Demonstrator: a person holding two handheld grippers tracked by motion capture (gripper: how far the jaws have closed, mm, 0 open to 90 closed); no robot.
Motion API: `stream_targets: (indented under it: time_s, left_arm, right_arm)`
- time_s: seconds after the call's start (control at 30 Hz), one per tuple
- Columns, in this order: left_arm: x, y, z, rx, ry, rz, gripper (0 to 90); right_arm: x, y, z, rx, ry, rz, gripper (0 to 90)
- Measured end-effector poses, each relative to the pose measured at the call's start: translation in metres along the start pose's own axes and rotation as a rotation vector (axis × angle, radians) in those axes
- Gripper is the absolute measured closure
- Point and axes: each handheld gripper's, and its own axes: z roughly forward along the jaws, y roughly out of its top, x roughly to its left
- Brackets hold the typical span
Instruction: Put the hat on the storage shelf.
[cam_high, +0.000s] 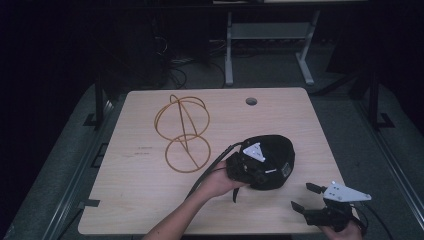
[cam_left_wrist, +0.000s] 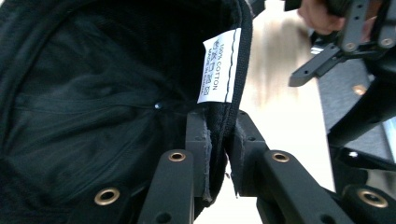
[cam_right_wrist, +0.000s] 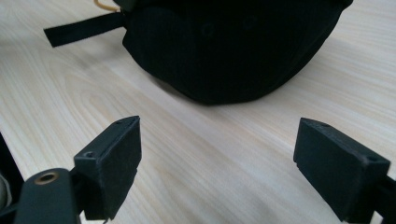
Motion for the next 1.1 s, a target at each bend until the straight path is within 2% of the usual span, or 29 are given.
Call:
stream_targets:
  time_s: [0.17, 0.27, 0.33, 0.5, 0.57, 0.73, 0.8, 0.97, 1.07, 1.1]
  left_arm:
    - [-0.001, 0.004, -0.008, -0.074, -0.041, -0.022, 80.4]
    - [-0.002, 0.008, -0.013, -0.102, -0.058, -0.027, 80.7]
    - [-0.003, 0.01, -0.017, -0.124, -0.075, -0.032, 80.7]
    - [-0.003, 0.014, -0.022, -0.153, -0.117, -0.048, 80.8]
    - [-0.004, 0.015, -0.022, -0.157, -0.125, -0.048, 80.8]
    - [-0.007, 0.021, -0.025, -0.183, -0.159, -0.049, 80.9]
    - [-0.008, 0.024, -0.026, -0.197, -0.178, -0.049, 80.9]
    - [-0.017, 0.031, -0.021, -0.18, -0.206, -0.02, 80.9]
    - [-0.022, 0.032, -0.017, -0.17, -0.222, -0.008, 80.9]
    - [-0.024, 0.033, -0.016, -0.165, -0.225, -0.003, 80.9]
  right_arm:
    - [0.001, 0.002, 0.0, -0.031, 0.003, 0.019, 14.8]
    - [0.001, 0.004, -0.001, -0.071, 0.02, 0.044, 14.6]
    - [0.001, 0.006, -0.001, -0.09, 0.022, 0.041, 14.3]
    - [0.005, 0.011, -0.002, -0.134, 0.036, 0.05, 14.5]
    - [0.007, 0.014, 0.0, -0.142, 0.034, 0.036, 14.5]
    - [0.01, 0.016, 0.005, -0.151, 0.047, 0.037, 15.6]
    - [0.011, 0.015, 0.006, -0.142, 0.044, 0.029, 19.7]
    - [0.011, 0.015, 0.005, -0.175, 0.036, 0.035, 26.1]
    - [0.011, 0.014, 0.003, -0.179, 0.046, 0.025, 40.4]
    - [0.011, 0.014, 0.003, -0.18, 0.061, 0.018, 49.5]
